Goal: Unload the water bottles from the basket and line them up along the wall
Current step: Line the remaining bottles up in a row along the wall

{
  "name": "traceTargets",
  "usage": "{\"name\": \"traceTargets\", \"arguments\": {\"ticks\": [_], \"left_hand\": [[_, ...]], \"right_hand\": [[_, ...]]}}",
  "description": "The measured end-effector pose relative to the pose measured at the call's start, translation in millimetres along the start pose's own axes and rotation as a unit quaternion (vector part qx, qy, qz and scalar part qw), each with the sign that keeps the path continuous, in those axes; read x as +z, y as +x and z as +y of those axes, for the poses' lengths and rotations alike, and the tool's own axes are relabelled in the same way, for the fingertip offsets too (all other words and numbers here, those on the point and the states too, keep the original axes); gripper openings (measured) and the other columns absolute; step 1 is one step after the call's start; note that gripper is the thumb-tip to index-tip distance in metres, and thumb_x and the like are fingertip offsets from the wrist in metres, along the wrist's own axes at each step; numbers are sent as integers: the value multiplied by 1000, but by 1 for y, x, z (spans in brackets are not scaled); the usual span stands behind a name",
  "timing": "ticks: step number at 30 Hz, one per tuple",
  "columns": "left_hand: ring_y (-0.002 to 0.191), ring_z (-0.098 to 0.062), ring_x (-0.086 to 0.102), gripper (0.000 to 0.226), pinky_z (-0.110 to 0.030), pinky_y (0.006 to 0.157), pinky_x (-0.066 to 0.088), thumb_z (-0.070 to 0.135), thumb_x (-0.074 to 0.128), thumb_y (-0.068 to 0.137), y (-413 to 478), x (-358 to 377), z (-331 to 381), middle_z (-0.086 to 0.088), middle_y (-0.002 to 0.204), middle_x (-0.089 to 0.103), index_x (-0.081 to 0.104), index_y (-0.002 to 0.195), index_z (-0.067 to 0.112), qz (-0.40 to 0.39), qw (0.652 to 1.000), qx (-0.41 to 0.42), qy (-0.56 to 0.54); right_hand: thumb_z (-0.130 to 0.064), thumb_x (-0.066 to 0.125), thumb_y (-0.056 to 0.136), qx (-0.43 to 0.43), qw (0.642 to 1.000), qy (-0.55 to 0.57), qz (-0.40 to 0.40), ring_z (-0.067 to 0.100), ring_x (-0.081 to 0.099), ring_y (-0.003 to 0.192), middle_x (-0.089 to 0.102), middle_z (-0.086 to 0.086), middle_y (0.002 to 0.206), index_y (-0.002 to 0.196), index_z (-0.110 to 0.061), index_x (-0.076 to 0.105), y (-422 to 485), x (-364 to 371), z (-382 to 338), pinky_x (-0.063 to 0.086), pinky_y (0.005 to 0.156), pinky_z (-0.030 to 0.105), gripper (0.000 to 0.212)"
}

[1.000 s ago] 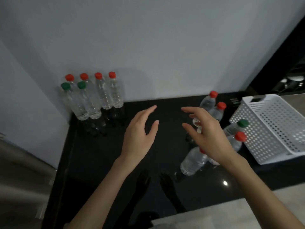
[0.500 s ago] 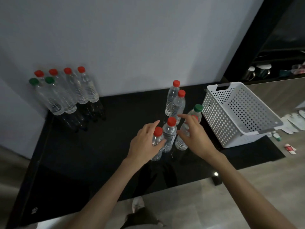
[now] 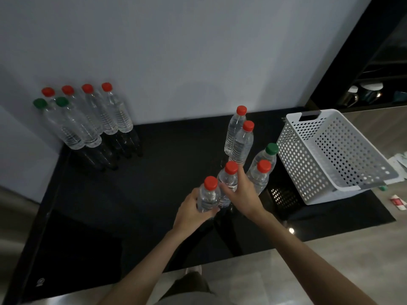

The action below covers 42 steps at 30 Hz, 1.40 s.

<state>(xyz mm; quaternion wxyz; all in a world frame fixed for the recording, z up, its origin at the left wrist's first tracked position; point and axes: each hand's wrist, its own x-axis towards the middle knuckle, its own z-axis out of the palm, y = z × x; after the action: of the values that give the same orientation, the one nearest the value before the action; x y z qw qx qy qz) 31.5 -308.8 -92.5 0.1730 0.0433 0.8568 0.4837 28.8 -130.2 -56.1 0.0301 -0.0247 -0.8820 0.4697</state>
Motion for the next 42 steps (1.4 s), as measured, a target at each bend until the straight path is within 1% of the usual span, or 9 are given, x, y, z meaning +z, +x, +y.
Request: {"name": "traceTargets", "arguments": {"ticks": [4, 9, 18, 21, 24, 31, 35, 39, 42], "left_hand": [[100, 3, 63, 60, -23, 86, 52, 37, 84, 66, 4, 3, 1, 17, 105, 67, 54, 118, 34, 16, 1000, -5, -9], [94, -3, 63, 59, -24, 84, 50, 28, 86, 62, 7, -2, 13, 18, 94, 65, 53, 111, 35, 28, 999, -30, 14], [83, 8, 57, 54, -8, 72, 40, 27, 88, 62, -22, -31, 7, 20, 88, 63, 56, 105, 33, 87, 996, -7, 8], [87, 4, 58, 59, -8, 72, 39, 28, 89, 61, -28, -50, 4, 19, 94, 63, 56, 110, 32, 101, 995, -2, 3], [92, 1, 59, 66, -14, 80, 43, 29, 90, 60, -28, -71, 2, 17, 100, 65, 56, 117, 30, 106, 994, 8, 9], [81, 13, 54, 60, -6, 70, 38, 28, 90, 60, -13, -127, -13, 24, 87, 61, 56, 108, 35, 143, 990, -1, 7], [83, 8, 57, 59, -13, 76, 42, 28, 90, 59, 12, -168, -30, 25, 88, 61, 55, 106, 36, 156, 988, 0, 11], [86, 1, 61, 58, -11, 73, 42, 29, 91, 58, 47, -211, -50, 22, 91, 65, 59, 106, 33, 176, 984, -8, 11], [85, 1, 62, 59, -16, 75, 46, 30, 91, 56, 75, -240, -63, 20, 91, 67, 61, 107, 32, 183, 983, -17, 5]], "right_hand": [[-27, 70, 85, 16, 1000, -5, -16, 13, 63, 101, 62, -1, 111, 124, -31, 39, 9, 1, 3, 54, 87, 34, 50], [-19, 77, 78, 36, 999, -14, -23, 15, 63, 100, 63, 3, 111, 124, -20, 41, 11, 0, 3, 50, 83, 26, 58], [-19, 78, 78, 40, 997, -52, -39, 20, 61, 104, 63, 1, 110, 124, -20, 40, -9, 2, -9, 51, 90, 37, 60], [-22, 77, 79, 32, 996, -59, -56, 18, 59, 101, 63, 0, 107, 124, -19, 41, -14, 6, -20, 49, 87, 35, 59], [-23, 77, 79, 10, 996, -56, -64, 14, 58, 96, 61, -5, 102, 118, -22, 41, -14, 13, -38, 45, 84, 31, 52], [-24, 78, 77, -37, 996, -48, -70, 11, 64, 83, 62, -12, 87, 106, -24, 42, 25, 44, -83, 51, 76, 30, 47], [-21, 79, 77, -56, 993, -53, -86, 0, 62, 82, 62, -15, 88, 107, -29, 42, 62, 72, -103, 48, 75, 20, 48], [-21, 80, 75, -56, 994, -55, -75, 4, 64, 81, 62, -16, 86, 105, -30, 42, 99, 100, -114, 52, 76, 28, 48], [-20, 80, 75, -32, 996, -40, -69, 0, 61, 78, 62, -15, 85, 103, -27, 44, 128, 119, -123, 48, 69, 21, 46]]}}
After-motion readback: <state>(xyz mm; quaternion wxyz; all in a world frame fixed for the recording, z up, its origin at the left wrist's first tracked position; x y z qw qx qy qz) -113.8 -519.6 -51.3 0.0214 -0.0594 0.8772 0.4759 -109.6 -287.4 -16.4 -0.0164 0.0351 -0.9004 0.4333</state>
